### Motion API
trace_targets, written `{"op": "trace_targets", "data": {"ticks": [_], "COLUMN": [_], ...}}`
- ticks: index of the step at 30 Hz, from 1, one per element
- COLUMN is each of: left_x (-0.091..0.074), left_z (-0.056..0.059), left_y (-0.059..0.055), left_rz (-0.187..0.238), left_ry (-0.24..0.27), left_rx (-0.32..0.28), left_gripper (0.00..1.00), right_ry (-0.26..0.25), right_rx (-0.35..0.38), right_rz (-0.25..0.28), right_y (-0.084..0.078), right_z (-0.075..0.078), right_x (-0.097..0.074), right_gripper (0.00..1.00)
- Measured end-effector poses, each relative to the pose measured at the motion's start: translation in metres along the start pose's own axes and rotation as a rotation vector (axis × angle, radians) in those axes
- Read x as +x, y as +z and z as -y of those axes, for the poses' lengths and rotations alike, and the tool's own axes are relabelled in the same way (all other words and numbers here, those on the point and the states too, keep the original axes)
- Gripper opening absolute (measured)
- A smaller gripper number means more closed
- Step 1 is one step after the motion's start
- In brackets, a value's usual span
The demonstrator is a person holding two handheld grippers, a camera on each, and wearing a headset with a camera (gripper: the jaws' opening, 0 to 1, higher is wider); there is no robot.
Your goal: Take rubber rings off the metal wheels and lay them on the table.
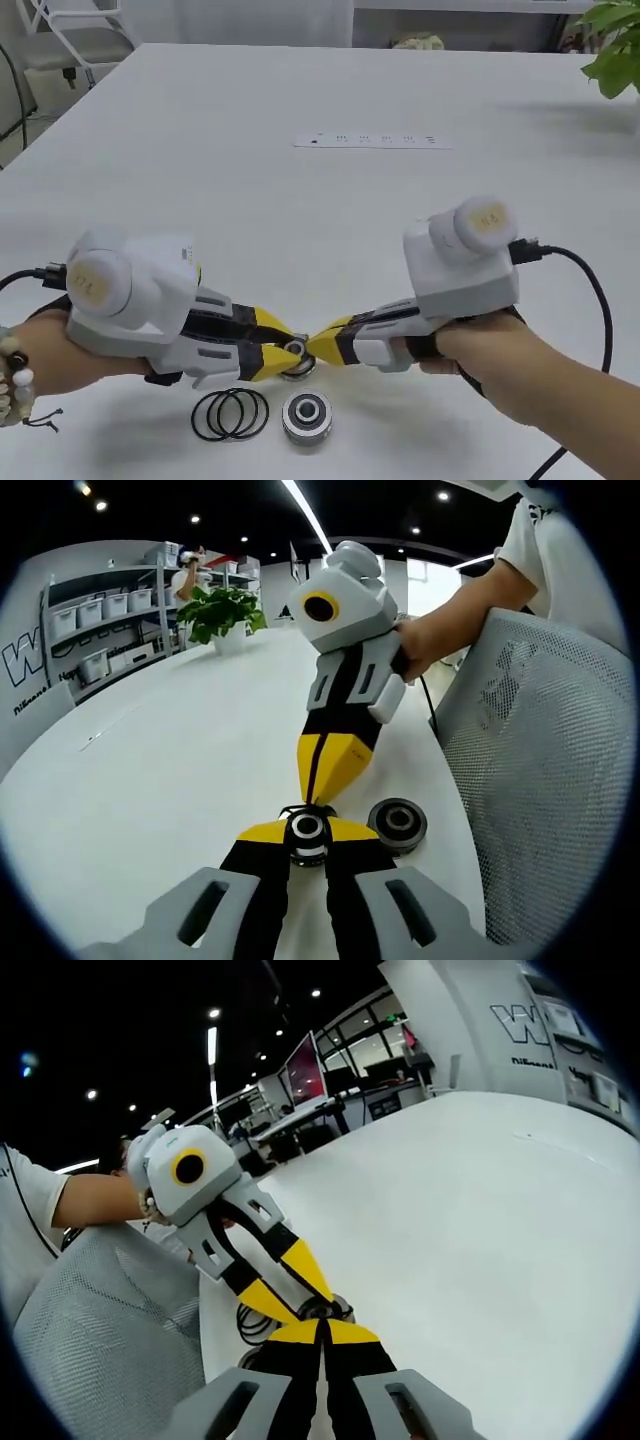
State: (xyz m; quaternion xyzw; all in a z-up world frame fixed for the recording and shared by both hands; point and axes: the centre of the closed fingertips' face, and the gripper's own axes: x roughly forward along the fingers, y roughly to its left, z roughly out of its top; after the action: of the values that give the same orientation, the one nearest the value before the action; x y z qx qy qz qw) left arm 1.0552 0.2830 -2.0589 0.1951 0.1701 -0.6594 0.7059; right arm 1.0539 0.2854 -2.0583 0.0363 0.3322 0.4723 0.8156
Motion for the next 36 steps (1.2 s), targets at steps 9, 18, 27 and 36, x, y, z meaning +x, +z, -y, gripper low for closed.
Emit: {"op": "trace_targets", "data": {"ticks": [9, 18, 27, 36], "left_x": [0.001, 0.002, -0.006, -0.023], "left_z": [0.0, -0.001, -0.004, -0.012], "left_y": [0.001, 0.002, 0.006, 0.03], "left_rz": [0.006, -0.019, -0.048, 0.002], "left_ry": [0.007, 0.013, 0.013, 0.027], "left_rx": [-0.015, -0.034, -0.023, -0.044], "left_gripper": [0.07, 0.08, 0.09, 0.21], "right_ry": [0.015, -0.007, -0.016, -0.014], "right_rx": [-0.068, -0.009, 0.004, 0.039], "right_rz": [0.023, 0.027, 0.036, 0.077], "right_y": [0.011, 0.007, 0.009, 0.018], "right_z": [-0.012, -0.002, 0.0, 0.002], "right_x": [0.005, 0.002, 0.0, -0.005], "right_gripper": [0.0, 0.0, 0.0, 0.0]}}
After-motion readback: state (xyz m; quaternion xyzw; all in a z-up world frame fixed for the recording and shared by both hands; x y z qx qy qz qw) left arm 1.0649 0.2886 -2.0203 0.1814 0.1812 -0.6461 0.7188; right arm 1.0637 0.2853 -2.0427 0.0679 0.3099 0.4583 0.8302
